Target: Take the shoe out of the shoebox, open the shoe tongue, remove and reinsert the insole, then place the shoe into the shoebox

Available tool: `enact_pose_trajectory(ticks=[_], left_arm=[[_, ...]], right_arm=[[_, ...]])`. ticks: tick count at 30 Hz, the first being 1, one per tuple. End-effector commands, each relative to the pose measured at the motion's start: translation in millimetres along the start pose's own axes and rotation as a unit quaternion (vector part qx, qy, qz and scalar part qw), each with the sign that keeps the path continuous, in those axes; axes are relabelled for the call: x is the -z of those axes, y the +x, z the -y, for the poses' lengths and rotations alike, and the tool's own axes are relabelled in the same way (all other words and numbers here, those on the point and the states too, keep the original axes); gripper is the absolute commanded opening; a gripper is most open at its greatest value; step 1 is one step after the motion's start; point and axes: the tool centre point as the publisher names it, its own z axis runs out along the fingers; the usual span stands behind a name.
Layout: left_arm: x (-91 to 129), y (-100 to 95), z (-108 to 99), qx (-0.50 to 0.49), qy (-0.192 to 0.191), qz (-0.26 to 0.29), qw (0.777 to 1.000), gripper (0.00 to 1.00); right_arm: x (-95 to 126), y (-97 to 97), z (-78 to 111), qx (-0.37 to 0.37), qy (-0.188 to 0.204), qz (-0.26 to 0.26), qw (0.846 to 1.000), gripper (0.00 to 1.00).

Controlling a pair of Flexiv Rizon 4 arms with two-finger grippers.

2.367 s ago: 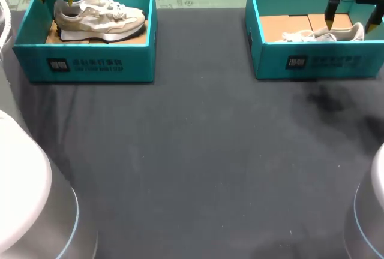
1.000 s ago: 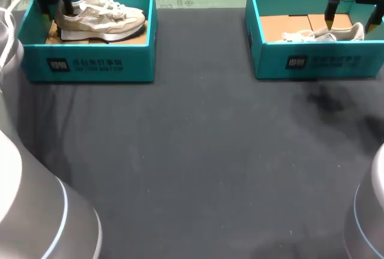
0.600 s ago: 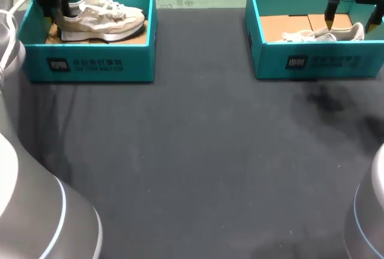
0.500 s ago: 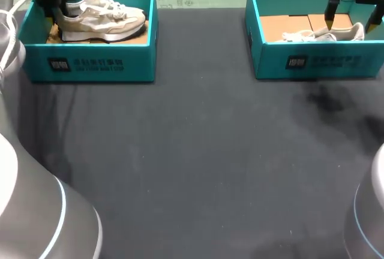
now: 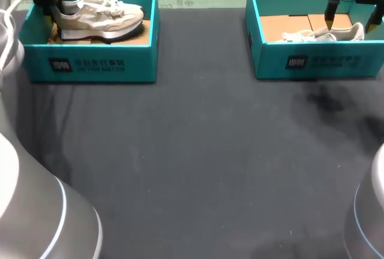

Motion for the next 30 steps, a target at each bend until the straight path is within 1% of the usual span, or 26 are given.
enact_pose_trajectory(ticks=[1, 3, 6, 11, 15, 20, 26, 30], left_arm=[[5, 5.0, -6, 0.001, 0.007, -0.001, 1.0, 0.0], [6, 7.1, -6, 0.004, 0.007, -0.002, 1.0, 0.0], [15, 8.5, -3, 0.008, 0.005, 0.002, 1.0, 0.0], [40, 5.0, 3, 0.01, -0.005, 0.014, 1.0, 0.0], [60, 2.1, 7, 0.011, -0.018, 0.013, 1.0, 0.0], [88, 1.6, 13, 0.012, -0.025, 0.011, 1.0, 0.0], [124, 1.2, 29, 0.008, -0.039, 0.0, 0.999, 0.0], [148, 1.6, 47, 0.006, -0.056, -0.01, 0.998, 0.0]], right_arm=[[0, -0.1, 0.2, 0.0, 0.0, 0.0, 1.0, 1.0], [0, -0.1, 0.2, 0.0, 0.0, 0.0, 1.0, 1.0], [0, -0.1, 0.2, 0.0, 0.0, 0.0, 1.0, 1.0], [0, -0.1, 0.2, 0.0, 0.0, 0.0, 1.0, 1.0], [0, -0.1, 0.2, 0.0, 0.0, 0.0, 1.0, 1.0], [0, -0.1, 0.2, 0.0, 0.0, 0.0, 1.0, 1.0], [0, -0.1, 0.2, 0.0, 0.0, 0.0, 1.0, 1.0], [0, -0.1, 0.2, 0.0, 0.0, 0.0, 1.0, 1.0]])
